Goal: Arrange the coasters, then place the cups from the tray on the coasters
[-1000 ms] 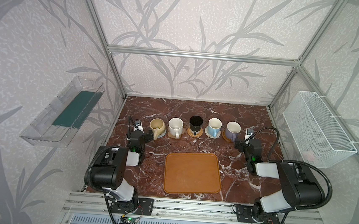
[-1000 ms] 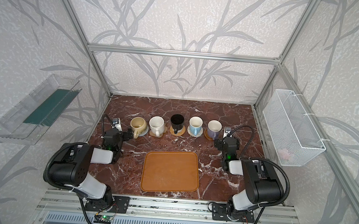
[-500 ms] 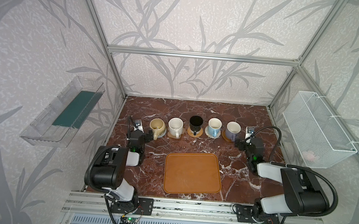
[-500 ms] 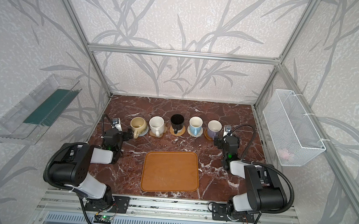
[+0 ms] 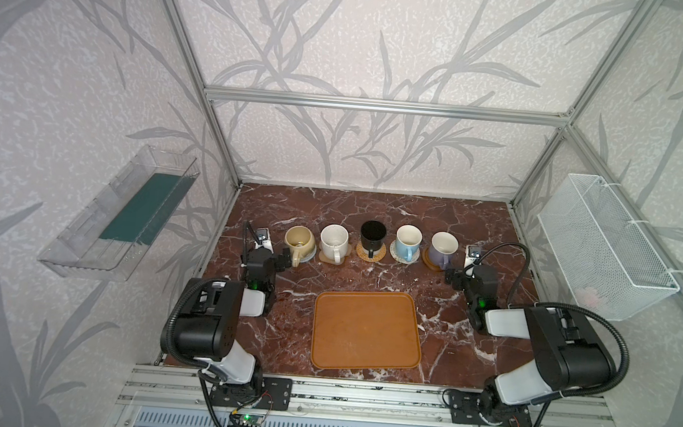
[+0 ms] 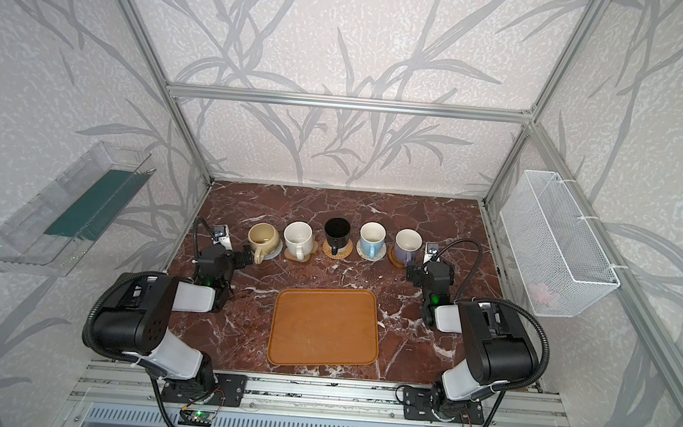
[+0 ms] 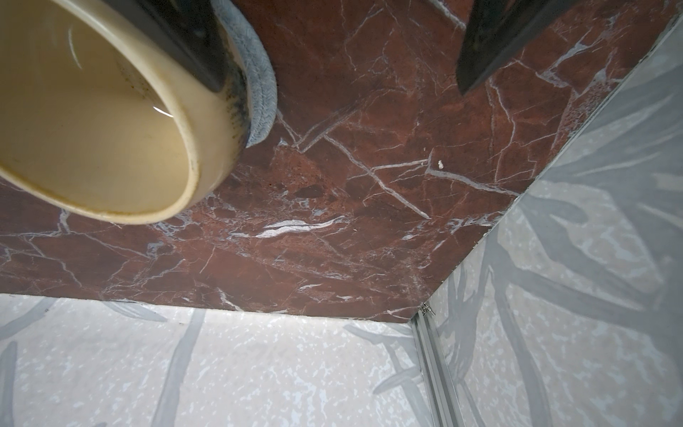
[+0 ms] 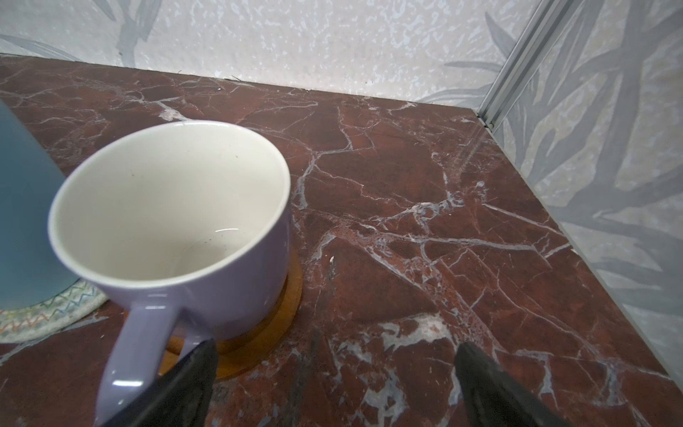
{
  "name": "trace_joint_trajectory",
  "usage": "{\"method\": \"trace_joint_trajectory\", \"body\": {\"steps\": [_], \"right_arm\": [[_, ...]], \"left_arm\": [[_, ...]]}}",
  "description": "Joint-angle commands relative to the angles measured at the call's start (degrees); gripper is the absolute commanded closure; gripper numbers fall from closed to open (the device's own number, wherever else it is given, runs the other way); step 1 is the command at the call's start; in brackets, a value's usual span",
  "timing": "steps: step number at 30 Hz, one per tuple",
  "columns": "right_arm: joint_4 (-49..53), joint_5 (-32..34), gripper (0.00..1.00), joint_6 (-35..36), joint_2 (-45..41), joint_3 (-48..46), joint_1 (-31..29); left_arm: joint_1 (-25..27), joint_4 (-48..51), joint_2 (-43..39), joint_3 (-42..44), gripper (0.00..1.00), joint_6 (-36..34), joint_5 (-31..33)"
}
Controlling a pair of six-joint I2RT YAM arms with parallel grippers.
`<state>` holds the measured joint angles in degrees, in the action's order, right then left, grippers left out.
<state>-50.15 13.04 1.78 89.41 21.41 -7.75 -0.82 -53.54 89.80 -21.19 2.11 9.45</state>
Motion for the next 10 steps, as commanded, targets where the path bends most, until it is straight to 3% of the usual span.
{"method": "trace_joint_trajectory", "body": {"steps": [1,10], "right_arm": [[-1.1,0.7,0.01,-0.2,-0.8,0.5,0.3],[-0.9,0.6,0.01,-0.2,-0.9,0.6,0.3]], "left_arm": [[0.0,-0.4,0.1,-0.6,0.01,-0.1,-0.9],[-0.1,0.3,0.2,-1.0,0.01,0.0,-1.0]]}}
